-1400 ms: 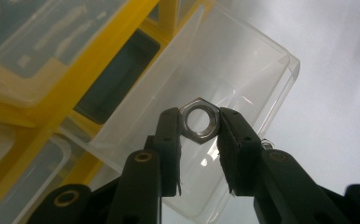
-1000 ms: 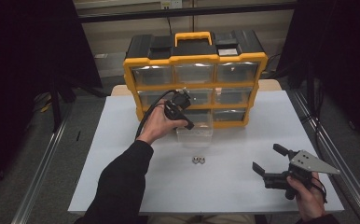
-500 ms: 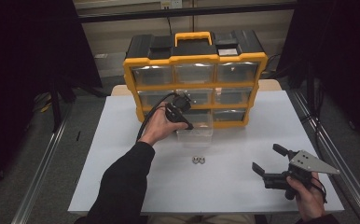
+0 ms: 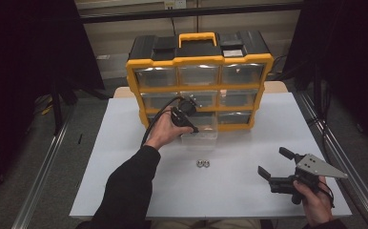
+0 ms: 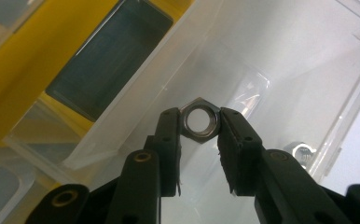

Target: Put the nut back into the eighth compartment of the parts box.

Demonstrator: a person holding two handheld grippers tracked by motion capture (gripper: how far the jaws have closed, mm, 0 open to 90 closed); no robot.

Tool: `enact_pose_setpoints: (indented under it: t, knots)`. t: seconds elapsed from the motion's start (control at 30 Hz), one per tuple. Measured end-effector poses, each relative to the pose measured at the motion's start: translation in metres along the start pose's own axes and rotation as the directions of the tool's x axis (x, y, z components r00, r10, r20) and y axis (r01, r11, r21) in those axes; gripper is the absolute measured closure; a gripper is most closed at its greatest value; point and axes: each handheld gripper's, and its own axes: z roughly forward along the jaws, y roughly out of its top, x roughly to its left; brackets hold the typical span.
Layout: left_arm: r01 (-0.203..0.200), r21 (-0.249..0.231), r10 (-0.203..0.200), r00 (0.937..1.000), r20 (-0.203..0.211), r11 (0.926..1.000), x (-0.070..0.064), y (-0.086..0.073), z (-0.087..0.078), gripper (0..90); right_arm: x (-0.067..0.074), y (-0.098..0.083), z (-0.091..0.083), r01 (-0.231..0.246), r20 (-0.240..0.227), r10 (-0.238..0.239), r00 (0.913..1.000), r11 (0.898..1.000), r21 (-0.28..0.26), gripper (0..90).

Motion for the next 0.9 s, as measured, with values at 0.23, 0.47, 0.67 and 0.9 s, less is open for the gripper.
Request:
enact_pose_setpoints:
  t: [0.23, 0.47, 0.67, 0.9]
  knots:
    - [-0.013, 0.003, 0.013, 0.9999, 0.010, 0.9999, 0.001, 0.000, 0.001, 69.5, 0.000, 0.000, -0.001, 0.000, -0.001, 0.000, 1.0000, 1.000, 0.002, 0.7]
    - [-0.013, 0.007, 0.012, 0.9998, 0.013, 0.9999, 0.001, 0.001, -0.004, 69.3, 0.000, 0.000, 0.000, -0.001, -0.005, 0.001, 1.0000, 1.000, 0.001, 0.7]
    - [-0.015, -0.008, 0.015, 0.9998, 0.015, 0.9999, 0.002, -0.001, -0.013, 69.2, 0.000, 0.000, 0.000, 0.000, -0.001, 0.000, 1.0000, 1.000, 0.002, 0.7]
    - [-0.021, -0.052, 0.021, 0.9997, 0.009, 0.9984, 0.000, -0.003, -0.025, 68.8, 0.000, 0.000, 0.000, 0.000, -0.001, 0.000, 1.0000, 1.000, 0.001, 0.7]
